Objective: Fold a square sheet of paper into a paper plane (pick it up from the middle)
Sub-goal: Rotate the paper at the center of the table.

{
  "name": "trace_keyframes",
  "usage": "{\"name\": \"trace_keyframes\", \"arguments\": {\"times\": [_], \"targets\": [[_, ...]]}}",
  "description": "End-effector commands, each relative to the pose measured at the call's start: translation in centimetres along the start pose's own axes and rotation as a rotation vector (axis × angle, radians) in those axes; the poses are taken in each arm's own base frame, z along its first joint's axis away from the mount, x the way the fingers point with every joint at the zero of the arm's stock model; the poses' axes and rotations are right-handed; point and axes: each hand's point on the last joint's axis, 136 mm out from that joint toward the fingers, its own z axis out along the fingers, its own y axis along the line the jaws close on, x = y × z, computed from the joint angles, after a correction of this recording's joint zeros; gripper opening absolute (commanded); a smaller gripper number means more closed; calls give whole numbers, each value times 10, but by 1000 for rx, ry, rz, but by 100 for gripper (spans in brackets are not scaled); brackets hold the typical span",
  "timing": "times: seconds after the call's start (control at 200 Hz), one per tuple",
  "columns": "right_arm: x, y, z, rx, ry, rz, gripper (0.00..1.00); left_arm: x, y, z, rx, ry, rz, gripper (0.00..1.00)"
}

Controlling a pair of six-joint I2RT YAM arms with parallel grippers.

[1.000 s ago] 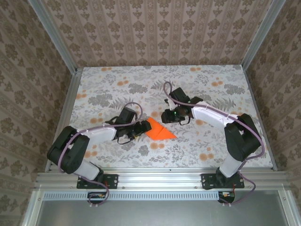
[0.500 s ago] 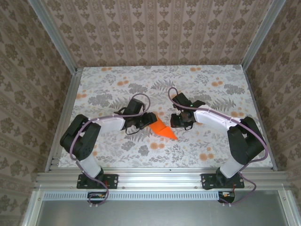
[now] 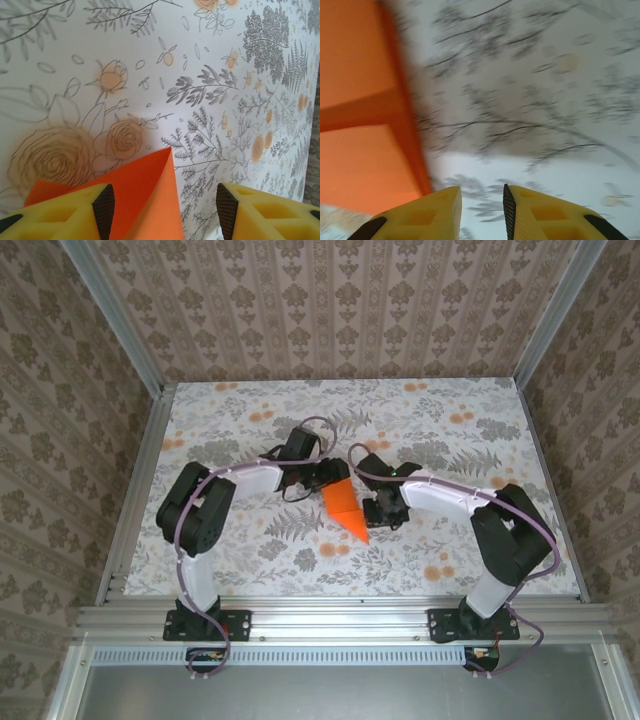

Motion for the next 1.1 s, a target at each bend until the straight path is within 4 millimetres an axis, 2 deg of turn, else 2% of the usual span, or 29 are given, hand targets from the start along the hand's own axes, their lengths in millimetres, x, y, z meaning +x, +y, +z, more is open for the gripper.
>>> {"name": "trace_keyframes", "arguments": {"times": [0.0, 0.12, 0.25, 0.33, 0.545, 0.68, 0.8, 0.925, 1.095], "targets": [[5, 22, -2, -126, 5, 23, 31, -6, -1, 2, 25, 32, 19, 59], [-6, 27, -18, -196, -75, 31, 31, -13, -4, 2, 49, 36, 18, 59], [-15, 52, -27, -362, -104, 3, 30, -12, -6, 5, 65, 56, 18, 56], [-17, 57, -21, -373, -88, -20, 30, -12, -4, 6, 64, 58, 11, 56], [-29, 43, 0, -267, -77, -63, 36, -25, -6, -8, 57, 17, 12, 56], [-35, 42, 10, -274, -66, -53, 33, -37, 4, -24, 26, -32, -9, 58], [-36, 42, 19, -276, -55, -18, 30, -44, 20, -44, -8, -91, -53, 61], [-35, 43, 27, -287, -40, 34, 27, -32, 37, -61, -34, -132, -102, 64], [-36, 46, 33, -306, -24, 139, 22, 6, 60, -73, -45, -140, -179, 68]]}}
